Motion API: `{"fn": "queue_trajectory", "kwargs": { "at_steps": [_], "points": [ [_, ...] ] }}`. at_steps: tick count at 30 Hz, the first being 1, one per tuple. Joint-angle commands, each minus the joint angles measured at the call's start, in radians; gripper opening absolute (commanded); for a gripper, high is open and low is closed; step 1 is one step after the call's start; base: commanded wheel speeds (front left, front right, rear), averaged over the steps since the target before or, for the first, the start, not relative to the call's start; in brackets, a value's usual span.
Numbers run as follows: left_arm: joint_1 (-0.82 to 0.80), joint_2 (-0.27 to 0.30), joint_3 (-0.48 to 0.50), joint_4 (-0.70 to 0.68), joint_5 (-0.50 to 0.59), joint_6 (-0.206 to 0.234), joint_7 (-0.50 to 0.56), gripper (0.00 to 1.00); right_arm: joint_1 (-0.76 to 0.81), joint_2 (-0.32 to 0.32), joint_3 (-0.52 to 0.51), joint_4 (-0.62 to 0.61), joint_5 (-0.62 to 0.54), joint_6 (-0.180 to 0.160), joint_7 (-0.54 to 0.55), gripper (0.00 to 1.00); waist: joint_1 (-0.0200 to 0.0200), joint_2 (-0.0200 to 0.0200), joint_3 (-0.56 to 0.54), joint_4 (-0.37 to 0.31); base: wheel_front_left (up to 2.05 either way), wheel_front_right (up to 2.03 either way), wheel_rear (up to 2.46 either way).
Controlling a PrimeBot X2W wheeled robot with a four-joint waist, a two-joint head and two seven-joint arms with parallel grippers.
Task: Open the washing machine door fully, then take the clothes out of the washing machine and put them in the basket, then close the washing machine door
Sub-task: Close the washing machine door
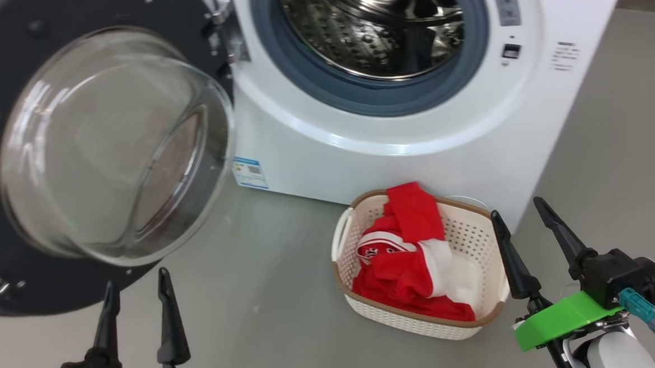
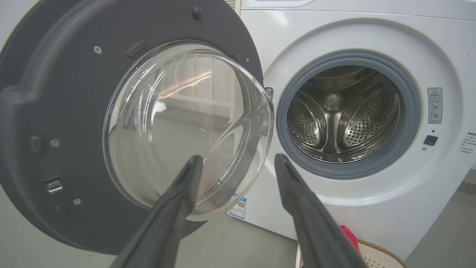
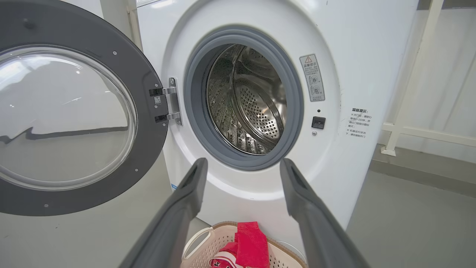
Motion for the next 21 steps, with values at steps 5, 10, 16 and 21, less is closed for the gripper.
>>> {"fn": "queue_trajectory", "kwargs": {
  "at_steps": [5, 10, 16, 21],
  "points": [
    [0.003, 0.015, 0.034, -0.039, 0.011, 0.02, -0.008, 1.0, -0.014, -0.004, 0.037, -0.029, -0.01, 0.006, -0.006, 1.0, 0.0, -0.0001, -0.03, 0.099, 0.0, 0.0, 0.0],
    [0.017, 0.017, 0.038, -0.051, 0.012, 0.032, -0.008, 1.0, -0.01, -0.004, 0.05, -0.027, -0.012, 0.006, -0.006, 1.0, 0.0, -0.0001, -0.042, 0.123, 0.0, 0.0, 0.0],
    [0.026, 0.021, 0.042, -0.061, 0.009, 0.041, -0.007, 1.0, -0.012, -0.004, 0.057, -0.023, -0.011, 0.006, -0.006, 1.0, 0.0, -0.0001, -0.049, 0.129, 0.0, 0.0, 0.0],
    [0.031, 0.03, 0.043, -0.066, 0.015, 0.049, -0.007, 0.46, -0.009, -0.004, 0.055, -0.019, -0.005, 0.006, -0.006, 1.0, 0.0, -0.0001, -0.055, 0.122, 0.0, 0.0, 0.0]
  ]
}}
